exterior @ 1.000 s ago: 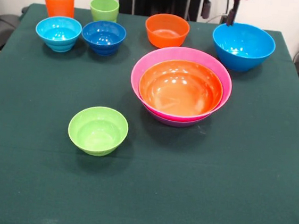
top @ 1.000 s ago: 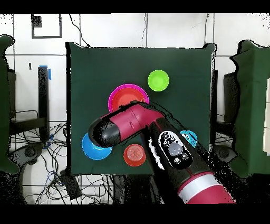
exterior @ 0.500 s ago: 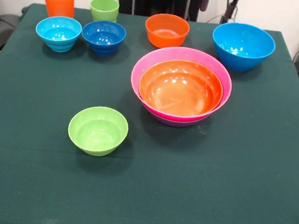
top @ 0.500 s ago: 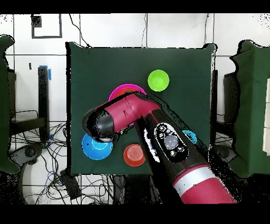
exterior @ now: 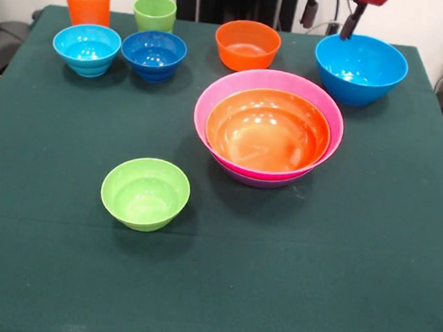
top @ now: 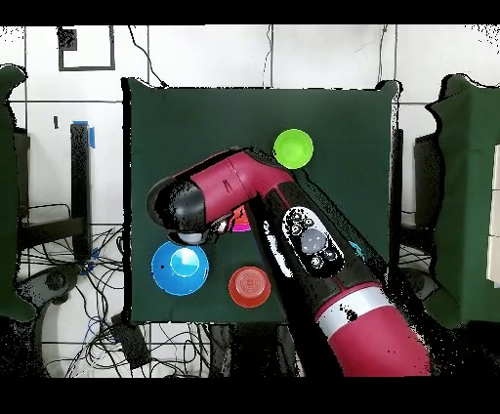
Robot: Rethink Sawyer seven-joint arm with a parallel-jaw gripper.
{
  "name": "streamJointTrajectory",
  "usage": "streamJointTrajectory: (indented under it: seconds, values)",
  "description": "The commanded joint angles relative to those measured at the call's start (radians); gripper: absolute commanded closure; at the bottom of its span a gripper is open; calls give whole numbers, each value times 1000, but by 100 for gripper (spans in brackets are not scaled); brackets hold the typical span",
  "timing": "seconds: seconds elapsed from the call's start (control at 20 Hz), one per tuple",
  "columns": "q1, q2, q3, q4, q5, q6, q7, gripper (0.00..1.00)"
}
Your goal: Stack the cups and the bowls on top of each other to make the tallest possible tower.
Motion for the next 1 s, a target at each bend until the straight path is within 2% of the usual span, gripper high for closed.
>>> streamJointTrajectory:
  seconds: [0.05, 0.3, 0.6, 0.8, 1.0]
  values:
    - [29, 35, 14, -37, -36, 35, -226, 0]
    - [37, 68, 14, -91, -40, 69, -256, 0]
    - [64, 179, 11, -246, -71, 131, -344, 0]
    - [72, 236, 13, -329, -64, 186, -404, 0]
    - [71, 248, 6, -341, -47, 199, -403, 0]
